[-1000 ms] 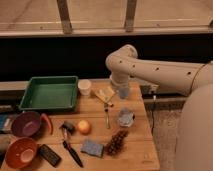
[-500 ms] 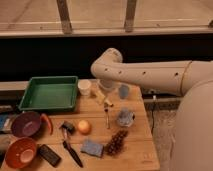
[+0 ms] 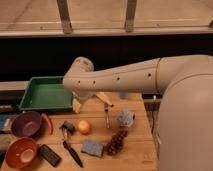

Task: Place pepper in purple bowl

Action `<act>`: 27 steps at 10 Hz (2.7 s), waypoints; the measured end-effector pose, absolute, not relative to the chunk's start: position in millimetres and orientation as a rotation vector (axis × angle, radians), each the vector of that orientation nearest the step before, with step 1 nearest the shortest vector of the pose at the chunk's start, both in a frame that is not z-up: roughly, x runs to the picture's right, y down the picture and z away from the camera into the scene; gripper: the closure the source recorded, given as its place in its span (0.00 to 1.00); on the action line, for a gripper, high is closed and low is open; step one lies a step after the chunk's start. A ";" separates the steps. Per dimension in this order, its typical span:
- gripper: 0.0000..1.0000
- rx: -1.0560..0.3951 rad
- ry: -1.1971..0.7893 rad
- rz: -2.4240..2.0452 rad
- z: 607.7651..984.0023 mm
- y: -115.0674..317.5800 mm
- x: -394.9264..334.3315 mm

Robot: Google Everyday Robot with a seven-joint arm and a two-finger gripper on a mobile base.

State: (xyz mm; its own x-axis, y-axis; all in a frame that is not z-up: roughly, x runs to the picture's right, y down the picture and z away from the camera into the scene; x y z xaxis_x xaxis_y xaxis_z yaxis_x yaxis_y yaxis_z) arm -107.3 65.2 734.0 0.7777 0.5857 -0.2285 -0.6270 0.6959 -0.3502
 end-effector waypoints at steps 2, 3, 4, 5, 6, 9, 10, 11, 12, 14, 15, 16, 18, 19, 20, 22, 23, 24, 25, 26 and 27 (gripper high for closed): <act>0.20 -0.426 0.101 0.679 733.8 64.5 -106.6; 0.20 -0.426 0.102 0.680 733.9 64.5 -106.1; 0.20 -0.427 0.101 0.679 733.7 64.5 -107.1; 0.20 -0.431 0.101 0.679 734.3 65.3 -107.2; 0.20 -0.449 0.096 0.655 737.0 69.3 -110.1; 0.20 -0.506 0.067 0.565 738.2 102.8 -150.2; 0.20 -0.518 0.056 0.538 735.3 115.9 -166.2; 0.20 -0.529 0.041 0.522 733.9 124.7 -178.8; 0.20 -0.548 0.023 0.506 734.8 134.4 -193.0; 0.20 -0.590 -0.011 0.472 740.6 146.7 -212.4; 0.20 -0.615 -0.030 0.448 745.4 153.1 -226.9; 0.20 -0.632 -0.048 0.423 749.2 157.1 -240.9; 0.20 -0.659 -0.066 0.395 757.9 162.4 -255.4; 0.20 -0.686 -0.082 0.377 760.8 167.1 -266.0; 0.20 -0.705 -0.095 0.352 761.0 171.5 -272.9; 0.20 -0.712 -0.104 0.336 759.5 173.9 -277.5; 0.20 -0.712 -0.104 0.336 759.6 173.9 -277.3; 0.20 -0.712 -0.103 0.339 760.0 173.3 -276.1; 0.20 -0.715 -0.104 0.340 760.4 174.0 -276.6; 0.20 -0.725 -0.110 0.341 762.5 176.8 -280.0; 0.20 -0.737 -0.119 0.341 767.8 181.5 -287.0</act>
